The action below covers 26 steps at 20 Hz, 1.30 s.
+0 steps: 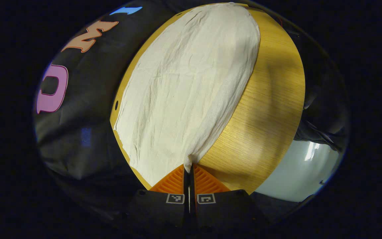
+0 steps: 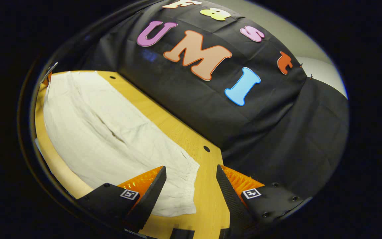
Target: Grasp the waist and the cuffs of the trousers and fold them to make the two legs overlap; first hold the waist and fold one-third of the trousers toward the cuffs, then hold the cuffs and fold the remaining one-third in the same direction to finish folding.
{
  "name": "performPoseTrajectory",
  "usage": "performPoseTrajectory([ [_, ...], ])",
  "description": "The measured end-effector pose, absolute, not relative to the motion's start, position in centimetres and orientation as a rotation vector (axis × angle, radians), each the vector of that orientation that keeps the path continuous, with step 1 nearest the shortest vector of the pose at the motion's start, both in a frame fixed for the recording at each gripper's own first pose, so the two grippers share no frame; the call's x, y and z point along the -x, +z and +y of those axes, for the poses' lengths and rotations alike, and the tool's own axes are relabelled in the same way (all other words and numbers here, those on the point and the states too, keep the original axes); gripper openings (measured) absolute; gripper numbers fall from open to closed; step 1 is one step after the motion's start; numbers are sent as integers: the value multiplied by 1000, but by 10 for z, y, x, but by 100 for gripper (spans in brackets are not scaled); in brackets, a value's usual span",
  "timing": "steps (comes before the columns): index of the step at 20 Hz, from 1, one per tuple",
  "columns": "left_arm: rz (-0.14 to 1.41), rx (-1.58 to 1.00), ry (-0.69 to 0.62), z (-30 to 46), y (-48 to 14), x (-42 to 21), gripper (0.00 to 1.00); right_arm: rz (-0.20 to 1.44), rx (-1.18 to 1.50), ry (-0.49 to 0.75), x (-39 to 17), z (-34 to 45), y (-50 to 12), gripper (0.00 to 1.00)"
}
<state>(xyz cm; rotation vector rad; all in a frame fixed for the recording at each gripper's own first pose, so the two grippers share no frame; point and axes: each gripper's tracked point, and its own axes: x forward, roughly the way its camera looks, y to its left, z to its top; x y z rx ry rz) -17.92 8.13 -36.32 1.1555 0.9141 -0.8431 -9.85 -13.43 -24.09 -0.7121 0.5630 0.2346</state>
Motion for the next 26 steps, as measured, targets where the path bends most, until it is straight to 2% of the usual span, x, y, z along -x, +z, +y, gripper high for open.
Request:
performPoseTrajectory([
  [6, 910, -1156, -823, 81, -363, 178, 0, 686, 882, 358, 134, -159, -294, 100],
  [8, 910, -1164, -824, 80, -363, 179, 0, 729, 963, 422, 147, -164, -312, 98],
  [9, 912, -1165, -824, 80, -363, 179, 0, 744, 996, 457, 157, -166, -320, 100],
  [16, 912, -1187, -822, 81, -363, 179, 0, 772, 1114, 639, 185, -151, -349, 100],
  [18, 911, -1193, -820, 81, -363, 179, 0, 760, 1141, 663, 181, -150, -352, 100],
  [19, 911, -1194, -819, 80, -363, 179, 0, 764, 1146, 670, 180, -151, -356, 96],
  [26, 913, -1203, -816, 81, -364, 179, 0, 759, 1207, 703, 165, -146, -366, 89],
])
